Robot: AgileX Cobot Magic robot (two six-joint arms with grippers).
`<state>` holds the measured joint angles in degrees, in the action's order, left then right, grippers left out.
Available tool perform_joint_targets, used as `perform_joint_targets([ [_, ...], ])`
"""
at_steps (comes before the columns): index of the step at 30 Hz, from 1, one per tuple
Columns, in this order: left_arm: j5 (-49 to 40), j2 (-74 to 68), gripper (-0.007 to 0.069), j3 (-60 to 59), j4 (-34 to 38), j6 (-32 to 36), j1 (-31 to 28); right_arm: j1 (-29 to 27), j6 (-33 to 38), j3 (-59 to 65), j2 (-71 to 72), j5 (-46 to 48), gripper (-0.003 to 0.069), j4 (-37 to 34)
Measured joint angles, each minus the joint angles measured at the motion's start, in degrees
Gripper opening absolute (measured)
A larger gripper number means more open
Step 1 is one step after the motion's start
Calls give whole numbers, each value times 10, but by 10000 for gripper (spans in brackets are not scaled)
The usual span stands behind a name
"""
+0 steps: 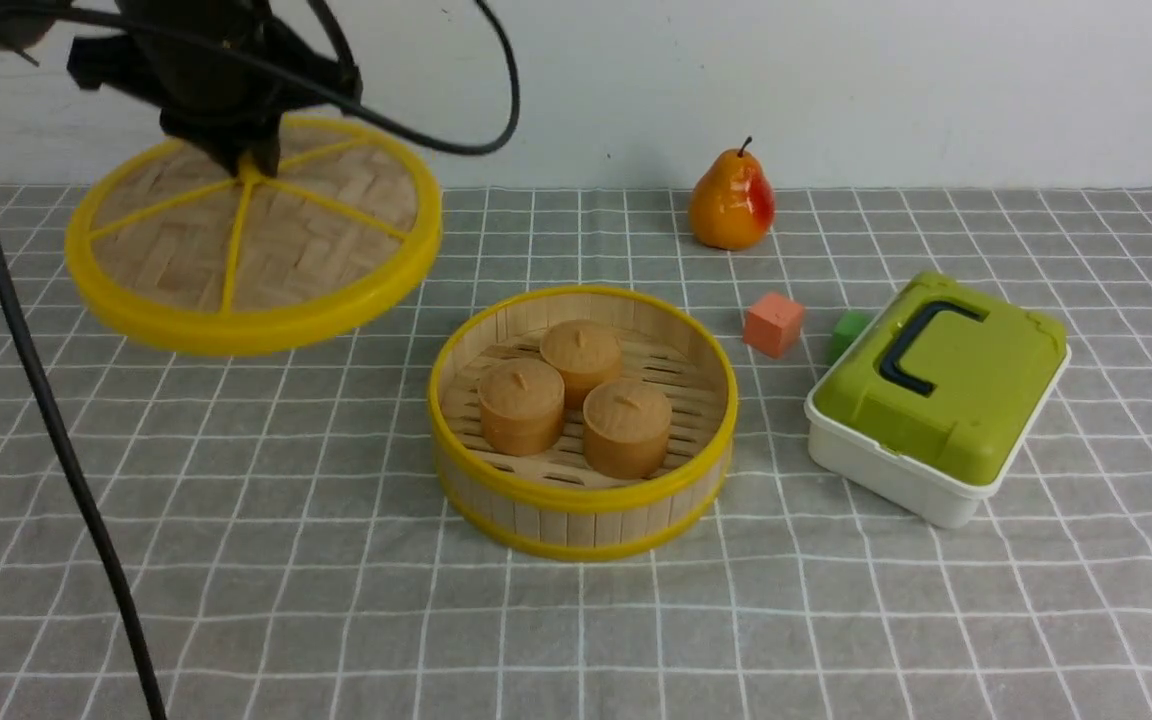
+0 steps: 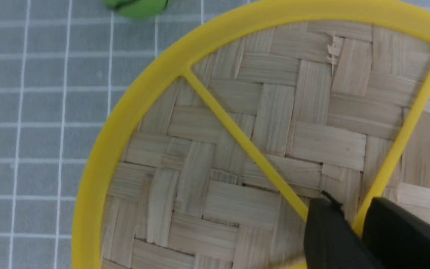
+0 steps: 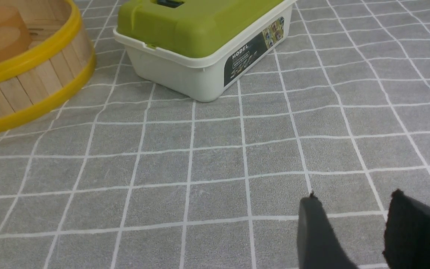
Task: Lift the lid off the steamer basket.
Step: Use the left arm to place the steamer lid on the table
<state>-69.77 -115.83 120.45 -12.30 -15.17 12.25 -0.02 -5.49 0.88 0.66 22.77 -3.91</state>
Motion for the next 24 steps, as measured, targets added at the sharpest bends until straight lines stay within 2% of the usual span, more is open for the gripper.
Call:
perform_joint_targets([
  [5, 101, -2, 112, -151, 5, -37, -31, 0, 0, 0, 0, 0, 244, 0],
  [13, 272, -10, 112, -310, 9, -69, -49, 0, 0, 0, 0, 0, 244, 0],
  [20, 340, -19, 112, -318, 48, -69, -48, 0, 0, 0, 0, 0, 244, 0],
  [24, 346, -16, 154, -320, 56, -69, -48, 0, 0, 0, 0, 0, 244, 0],
])
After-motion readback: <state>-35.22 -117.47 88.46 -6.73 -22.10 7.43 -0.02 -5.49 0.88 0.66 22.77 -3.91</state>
